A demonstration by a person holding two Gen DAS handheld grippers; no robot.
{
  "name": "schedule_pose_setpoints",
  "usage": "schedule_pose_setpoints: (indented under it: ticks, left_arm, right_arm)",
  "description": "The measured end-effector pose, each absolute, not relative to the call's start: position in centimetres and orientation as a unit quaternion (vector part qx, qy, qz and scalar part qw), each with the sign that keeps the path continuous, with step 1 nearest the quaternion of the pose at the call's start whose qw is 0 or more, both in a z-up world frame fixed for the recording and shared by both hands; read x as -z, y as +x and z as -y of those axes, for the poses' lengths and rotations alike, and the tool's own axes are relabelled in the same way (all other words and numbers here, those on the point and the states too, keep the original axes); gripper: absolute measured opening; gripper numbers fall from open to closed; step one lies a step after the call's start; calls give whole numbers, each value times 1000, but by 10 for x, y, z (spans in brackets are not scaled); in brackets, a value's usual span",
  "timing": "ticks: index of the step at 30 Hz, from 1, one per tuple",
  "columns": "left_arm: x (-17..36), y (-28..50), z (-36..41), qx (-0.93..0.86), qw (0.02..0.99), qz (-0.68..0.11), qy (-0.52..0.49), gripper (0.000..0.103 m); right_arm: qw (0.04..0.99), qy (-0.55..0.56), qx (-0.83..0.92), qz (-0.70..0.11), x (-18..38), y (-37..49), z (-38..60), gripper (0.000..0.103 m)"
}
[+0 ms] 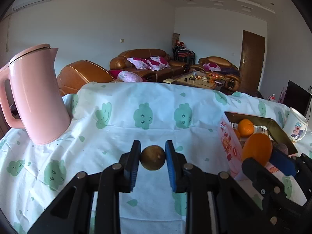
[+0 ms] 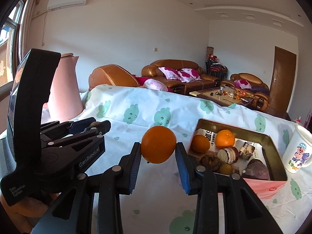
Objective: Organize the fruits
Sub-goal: 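Carry the small orange and yellow fruit toward the tin tray with both tools, then lower the orange and yellow fruit into the tray and open both tools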
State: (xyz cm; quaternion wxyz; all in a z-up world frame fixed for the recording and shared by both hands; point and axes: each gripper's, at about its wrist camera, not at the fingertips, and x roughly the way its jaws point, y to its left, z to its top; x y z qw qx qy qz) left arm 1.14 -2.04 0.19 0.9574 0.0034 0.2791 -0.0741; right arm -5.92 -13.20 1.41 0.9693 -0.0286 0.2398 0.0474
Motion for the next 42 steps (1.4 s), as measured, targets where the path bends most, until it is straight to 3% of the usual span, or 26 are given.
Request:
schedule_pose_setpoints:
  ticks: [23, 42]
  left_arm:
    - [-18, 14, 142, 167, 951, -258, 23, 27]
    - [3, 54, 195, 181, 935, -303, 28, 27]
  right_arm:
    - [971, -15, 103, -214, -28, -53, 261, 38]
    - [955, 5, 115, -273, -11, -2, 311, 38]
